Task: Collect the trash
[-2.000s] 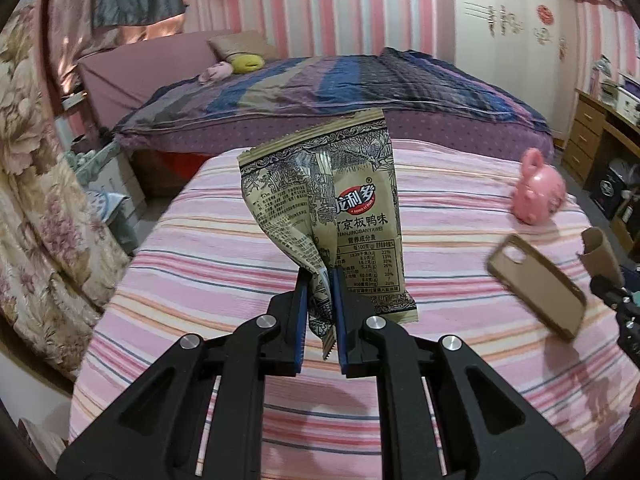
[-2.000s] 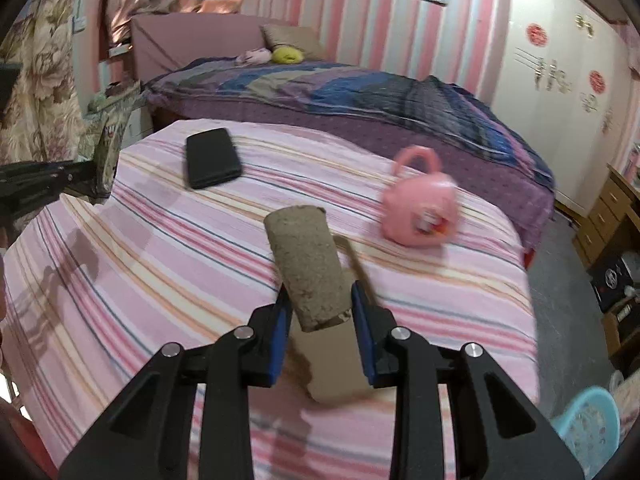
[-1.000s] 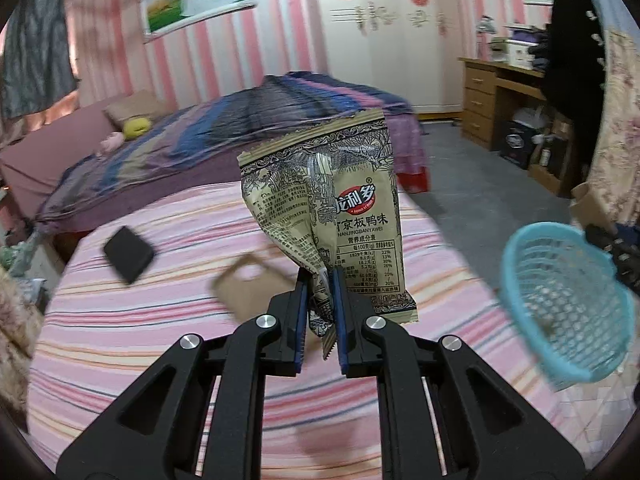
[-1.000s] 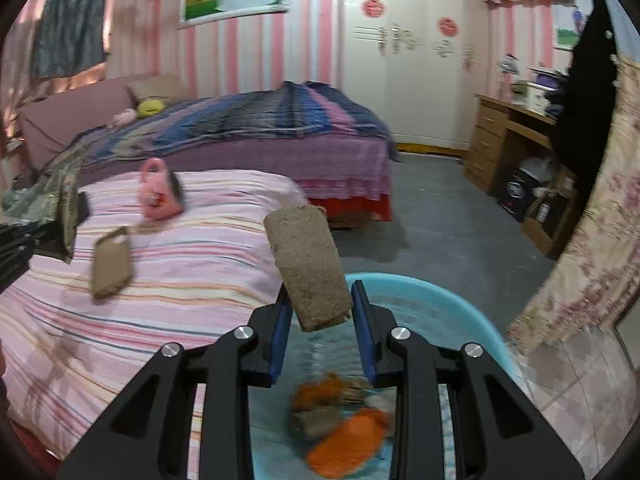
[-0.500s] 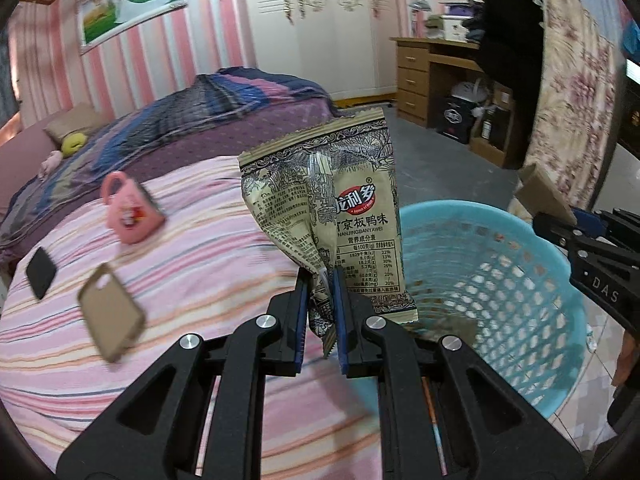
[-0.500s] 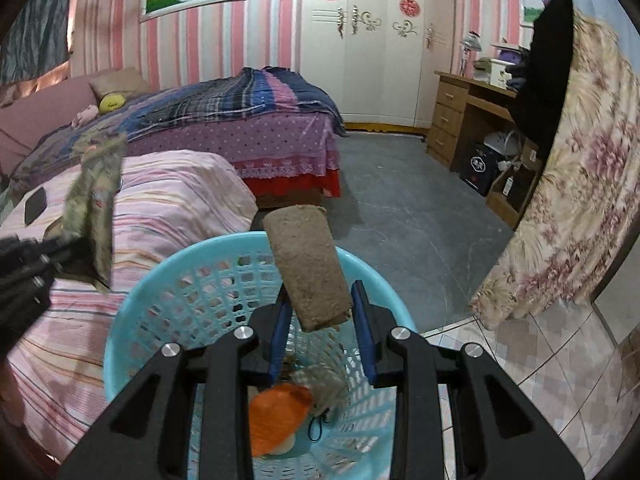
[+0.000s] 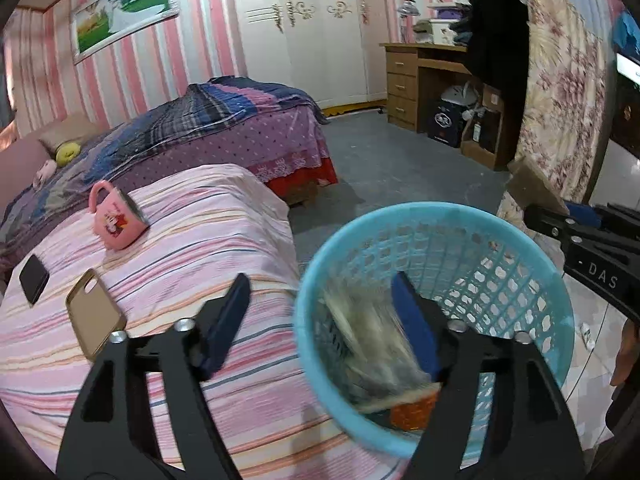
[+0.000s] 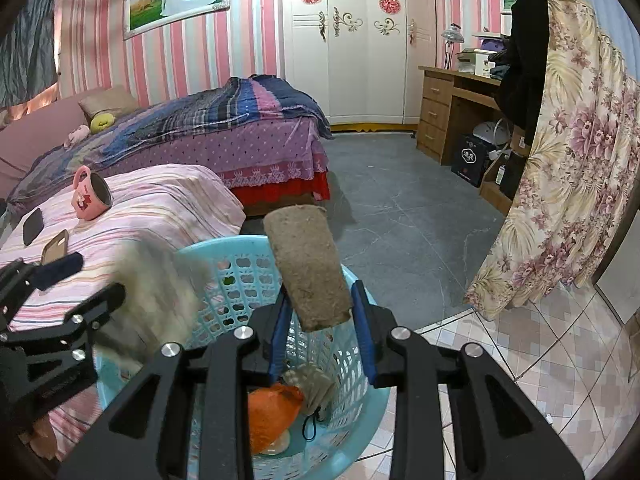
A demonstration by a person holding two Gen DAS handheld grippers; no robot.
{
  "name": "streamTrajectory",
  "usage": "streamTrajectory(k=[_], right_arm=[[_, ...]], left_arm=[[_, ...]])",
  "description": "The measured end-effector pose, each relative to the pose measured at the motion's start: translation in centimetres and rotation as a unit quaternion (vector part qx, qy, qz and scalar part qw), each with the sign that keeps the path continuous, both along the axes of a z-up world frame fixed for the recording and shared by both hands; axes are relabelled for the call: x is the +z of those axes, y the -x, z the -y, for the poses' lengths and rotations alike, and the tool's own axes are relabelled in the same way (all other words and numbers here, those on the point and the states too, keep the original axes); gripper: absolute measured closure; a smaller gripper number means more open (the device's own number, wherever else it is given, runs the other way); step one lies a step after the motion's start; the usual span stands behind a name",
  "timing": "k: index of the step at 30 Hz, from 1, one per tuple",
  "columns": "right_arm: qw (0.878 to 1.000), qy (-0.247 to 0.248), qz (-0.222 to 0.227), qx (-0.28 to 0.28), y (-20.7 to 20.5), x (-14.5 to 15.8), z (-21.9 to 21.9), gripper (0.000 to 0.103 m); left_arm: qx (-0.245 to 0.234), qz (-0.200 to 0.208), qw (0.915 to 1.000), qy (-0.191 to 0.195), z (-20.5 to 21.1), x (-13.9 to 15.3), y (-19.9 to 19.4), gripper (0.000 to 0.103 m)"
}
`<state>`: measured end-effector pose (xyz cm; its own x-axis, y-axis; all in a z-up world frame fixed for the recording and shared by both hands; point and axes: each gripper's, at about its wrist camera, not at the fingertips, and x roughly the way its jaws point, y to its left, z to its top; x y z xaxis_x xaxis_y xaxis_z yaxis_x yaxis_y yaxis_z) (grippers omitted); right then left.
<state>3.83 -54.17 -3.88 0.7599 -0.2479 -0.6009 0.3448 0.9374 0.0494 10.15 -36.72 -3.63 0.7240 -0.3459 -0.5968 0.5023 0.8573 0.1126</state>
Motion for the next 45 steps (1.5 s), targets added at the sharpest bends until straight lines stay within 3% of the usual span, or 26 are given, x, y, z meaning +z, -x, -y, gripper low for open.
streamTrajectory(k=[6, 12, 14, 16, 19, 21, 25, 33, 45], right_arm=[[1.0, 0.002, 0.0, 0.003, -0.2, -0.1, -0.5, 0.073], [1.0, 0.006, 0.003, 0.01, -0.9, -0.2, -1.8, 0.068], [1.0, 0.007, 0.006, 0.011, -1.1, -0.2, -2.1, 0.059], [1.0, 0.006, 0.011, 0.012, -1.1, -0.1, -2.5, 0.036], [1.0, 0.008, 0.016, 0.009, -1.1, -0.1, -3.1, 0.022], [1.0, 0.003, 0.019, 0.009, -1.3, 0.0, -3.8, 0.013], [0.999, -0.011, 0.026, 0.016, -1.2, 0.7, -5.4, 0.006], [0.997, -0.009, 0.067, 0.033, 0.0, 2.4, -10.1, 0.005], [0.993, 0.026, 0.068, 0.096, 3.1, 2.5, -19.8, 0.005]], left_arm=[[0.045, 0.018, 0.9988, 0.011, -3.6, 0.9, -1.0, 0.008], [0.089, 0.014, 0.9954, 0.032, -7.9, 1.6, -2.0, 0.005], [0.099, 0.018, 0.9944, 0.032, -9.1, 1.8, -2.0, 0.005], [0.107, 0.025, 0.9934, 0.032, -10.3, 2.2, -1.8, 0.005], [0.115, 0.035, 0.9923, 0.028, -11.9, 2.7, -1.3, 0.005], [0.117, 0.041, 0.992, 0.022, -13.1, 3.1, -0.8, 0.005], [0.124, 0.051, 0.9909, 0.012, -15.4, 3.3, 0.4, 0.005], [0.136, 0.043, 0.9898, 0.0, -20.4, 2.9, 3.4, 0.005], [0.161, 0.049, 0.9845, 0.049, -27.7, 3.5, 8.1, 0.005]])
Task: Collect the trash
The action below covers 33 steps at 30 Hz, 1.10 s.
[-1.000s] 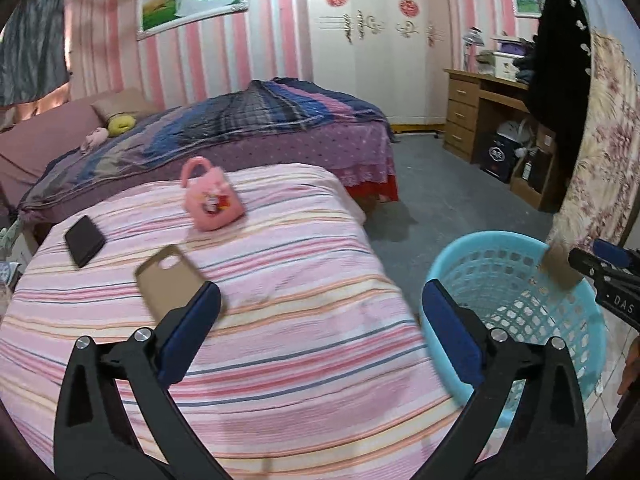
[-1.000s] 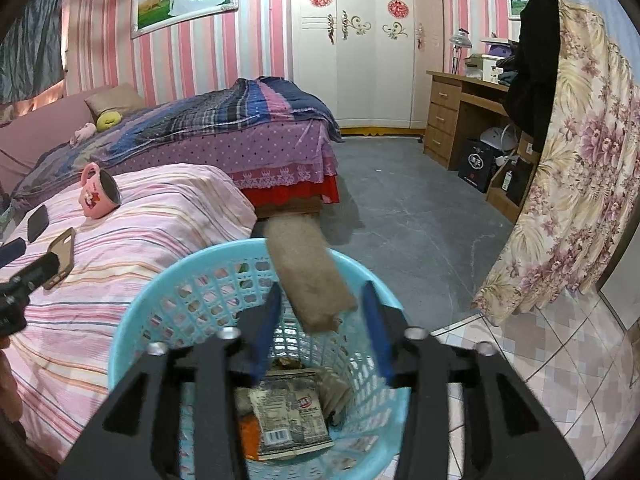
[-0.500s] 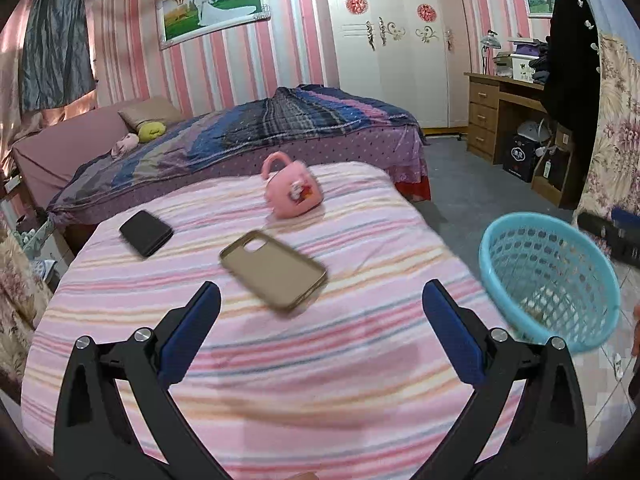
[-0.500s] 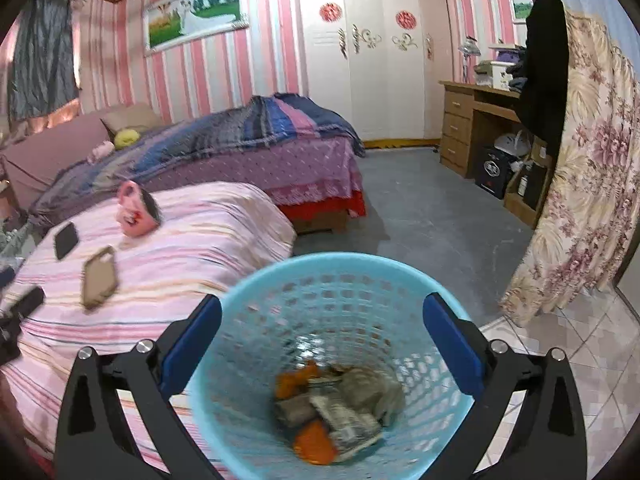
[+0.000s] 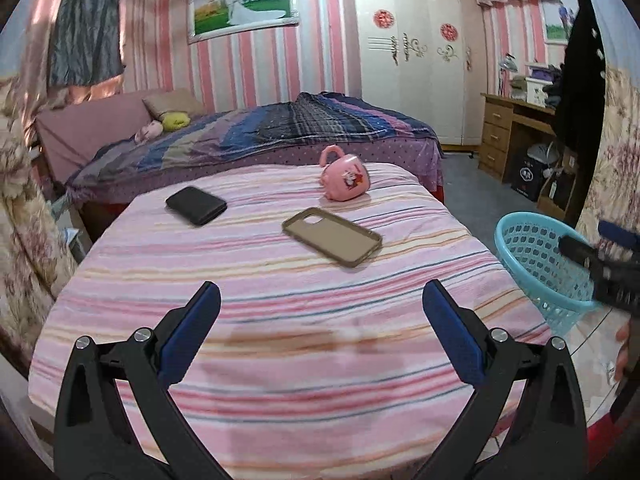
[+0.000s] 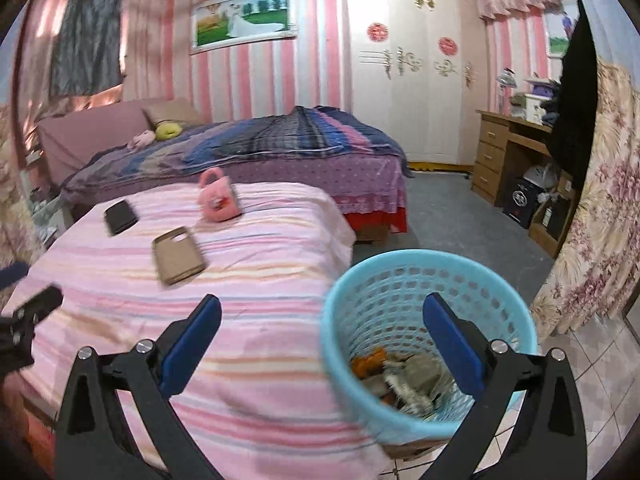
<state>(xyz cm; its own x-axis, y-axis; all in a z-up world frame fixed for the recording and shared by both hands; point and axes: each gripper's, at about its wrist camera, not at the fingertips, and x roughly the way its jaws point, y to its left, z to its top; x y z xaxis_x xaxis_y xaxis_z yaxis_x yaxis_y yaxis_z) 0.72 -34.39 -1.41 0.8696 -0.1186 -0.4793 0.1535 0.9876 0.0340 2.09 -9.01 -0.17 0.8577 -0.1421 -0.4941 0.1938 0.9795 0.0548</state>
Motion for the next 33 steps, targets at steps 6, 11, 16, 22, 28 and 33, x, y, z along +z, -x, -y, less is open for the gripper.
streamTrajectory(k=[6, 11, 16, 22, 28, 33], right_arm=[[1.0, 0.018, 0.002, 0.017, 1.8, -0.7, -4.2, 0.005], [1.0, 0.019, 0.0, 0.018, 2.5, -1.1, -6.3, 0.005], [1.0, 0.01, -0.001, 0.012, 2.5, -1.4, -7.1, 0.005], [1.0, 0.026, 0.017, 0.0, 2.8, -1.5, -7.7, 0.005], [0.999, 0.042, 0.032, 0.003, 2.8, -1.6, -8.1, 0.005], [0.998, 0.044, 0.046, 0.004, 3.0, -1.0, -7.9, 0.005]], left_arm=[[0.034, 0.016, 0.9993, -0.004, -2.2, 0.1, 1.2, 0.005], [0.042, 0.037, 0.9984, -0.005, -2.8, 0.3, 1.9, 0.005], [0.039, 0.05, 0.998, -0.001, -2.7, 0.4, 2.0, 0.005], [0.034, 0.046, 0.9983, 0.01, -2.9, 0.3, 2.0, 0.005], [0.032, 0.033, 0.9985, 0.029, -3.4, 0.2, 1.6, 0.005], [0.038, 0.029, 0.9983, 0.034, -3.7, -0.1, 1.2, 0.005]])
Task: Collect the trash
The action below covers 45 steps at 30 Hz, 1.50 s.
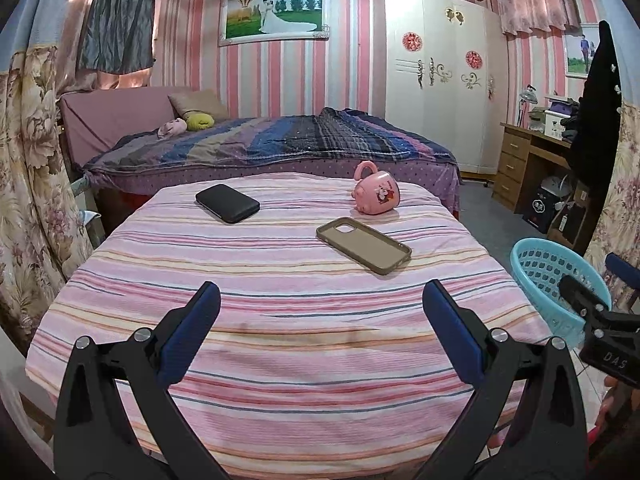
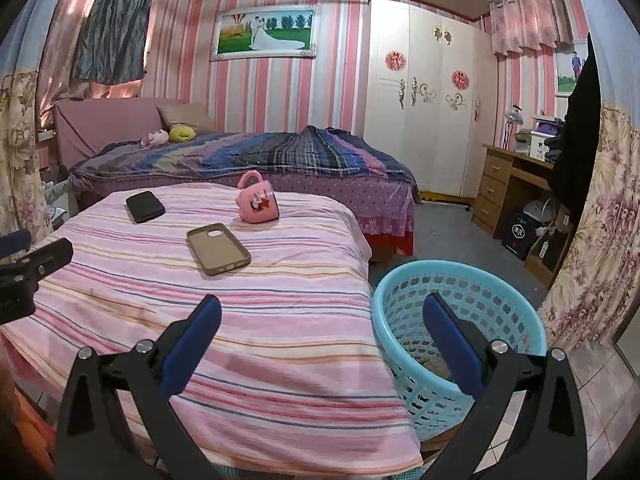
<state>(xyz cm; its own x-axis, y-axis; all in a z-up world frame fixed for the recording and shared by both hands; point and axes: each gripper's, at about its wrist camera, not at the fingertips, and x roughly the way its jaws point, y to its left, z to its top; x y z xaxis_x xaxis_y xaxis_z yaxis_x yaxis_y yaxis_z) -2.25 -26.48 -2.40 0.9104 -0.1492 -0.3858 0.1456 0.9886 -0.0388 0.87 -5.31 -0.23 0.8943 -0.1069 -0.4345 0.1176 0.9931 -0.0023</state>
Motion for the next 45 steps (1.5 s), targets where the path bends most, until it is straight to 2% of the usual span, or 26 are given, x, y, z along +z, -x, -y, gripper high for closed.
streamTrajectory(k=[5, 13, 25, 45], right_arm=[[1.0, 0.011, 0.013, 0.001, 0.1, 0.3, -0.2, 0.005], [1.0, 0.006, 0.019, 0.005, 0.2, 0.8, 0.0, 0.005], [1.0, 0.012, 0.023, 0.004, 0.5, 1.3, -0.1, 0.005], [1.0, 0.014, 0.022, 0.005, 0.7, 1.3, 0.1, 0.005]], left_arm=[[-0.001, 0.012, 0.9996, -0.027, 1.0, -0.3, 0.3, 0.005], [-0.008, 0.024, 0.9989, -0.04, 1.6, -0.3, 0.8, 0.005], [0.0, 0.033, 0.9992, -0.024, 0.9, 0.1, 0.9, 0.005], [-0.006, 0.031, 0.9992, -0.024, 1.1, 0.1, 1.1, 0.005]])
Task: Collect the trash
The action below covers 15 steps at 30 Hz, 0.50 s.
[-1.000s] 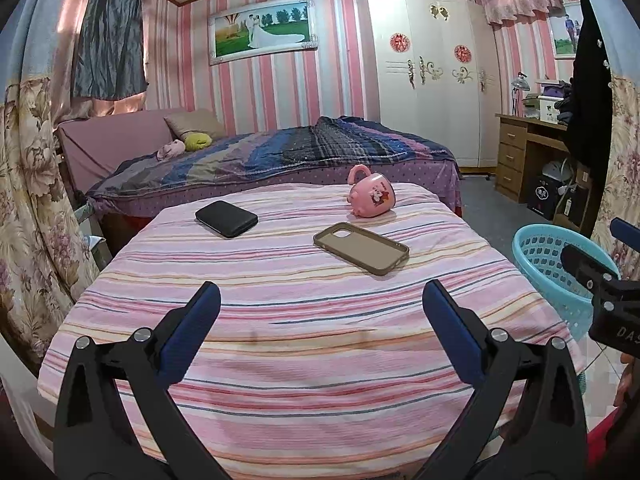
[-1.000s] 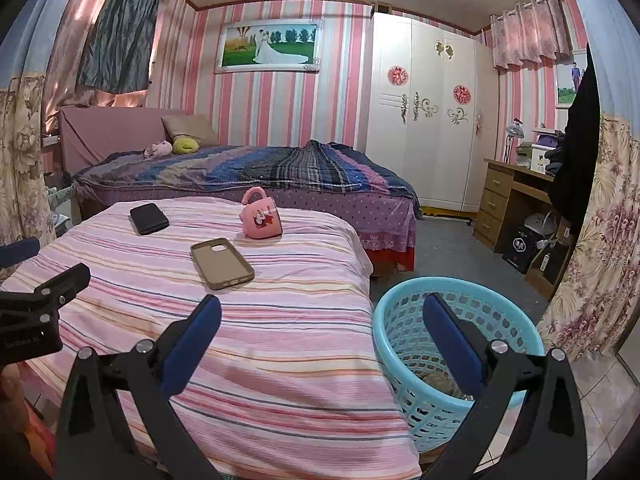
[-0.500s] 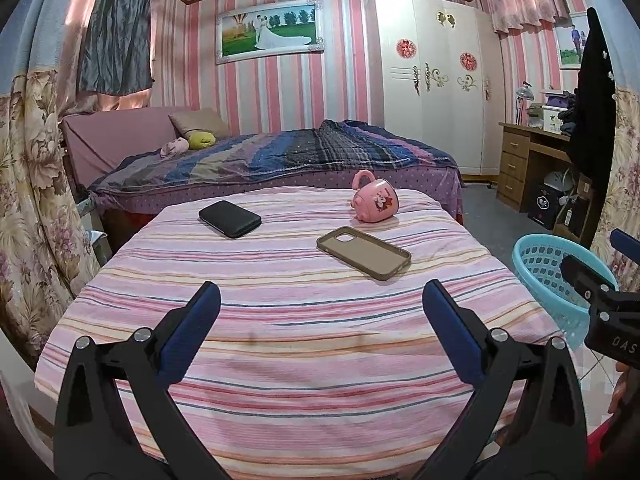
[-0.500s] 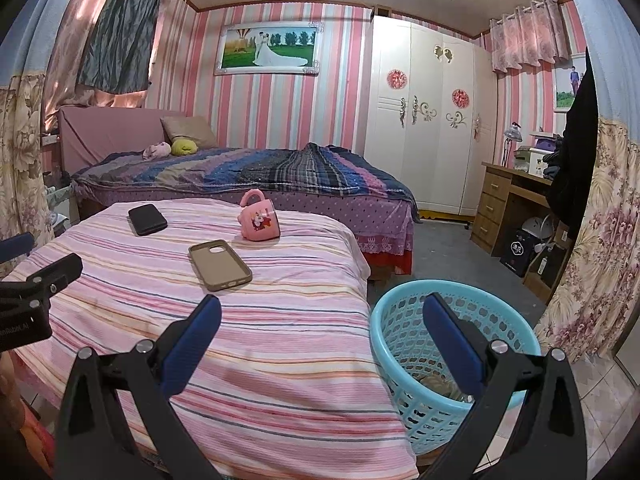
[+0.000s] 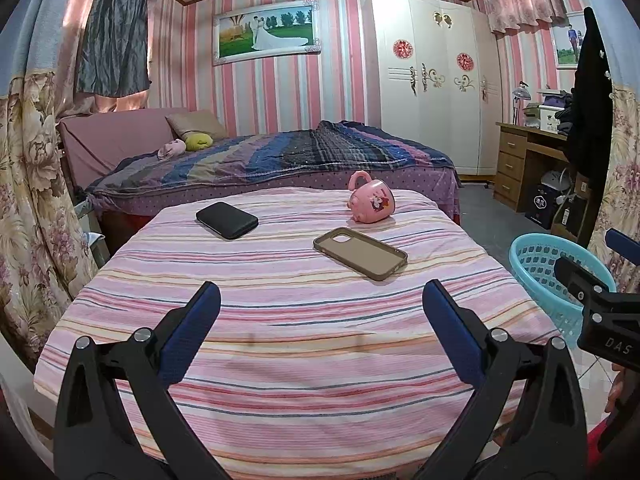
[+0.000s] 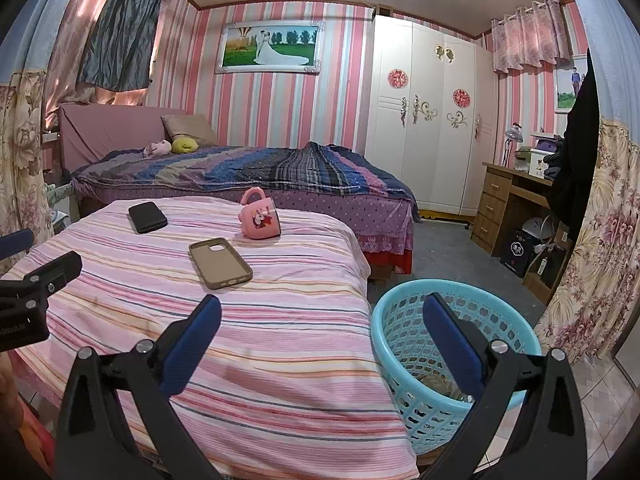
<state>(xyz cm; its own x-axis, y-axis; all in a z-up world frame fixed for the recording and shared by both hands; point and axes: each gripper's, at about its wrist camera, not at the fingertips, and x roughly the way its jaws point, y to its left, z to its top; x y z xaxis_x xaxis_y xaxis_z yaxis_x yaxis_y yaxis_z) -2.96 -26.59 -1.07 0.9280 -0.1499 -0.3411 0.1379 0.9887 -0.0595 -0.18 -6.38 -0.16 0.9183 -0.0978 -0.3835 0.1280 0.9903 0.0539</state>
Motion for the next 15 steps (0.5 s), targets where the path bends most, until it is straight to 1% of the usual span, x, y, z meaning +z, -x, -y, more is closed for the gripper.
streamTrajectory(k=[15], right_arm=[[1.0, 0.0, 0.001, 0.0, -0.01, -0.07, 0.05, 0.005]], left_arm=[[0.0, 0.001, 1.0, -0.001, 0.14, -0.03, 0.07, 0.005]])
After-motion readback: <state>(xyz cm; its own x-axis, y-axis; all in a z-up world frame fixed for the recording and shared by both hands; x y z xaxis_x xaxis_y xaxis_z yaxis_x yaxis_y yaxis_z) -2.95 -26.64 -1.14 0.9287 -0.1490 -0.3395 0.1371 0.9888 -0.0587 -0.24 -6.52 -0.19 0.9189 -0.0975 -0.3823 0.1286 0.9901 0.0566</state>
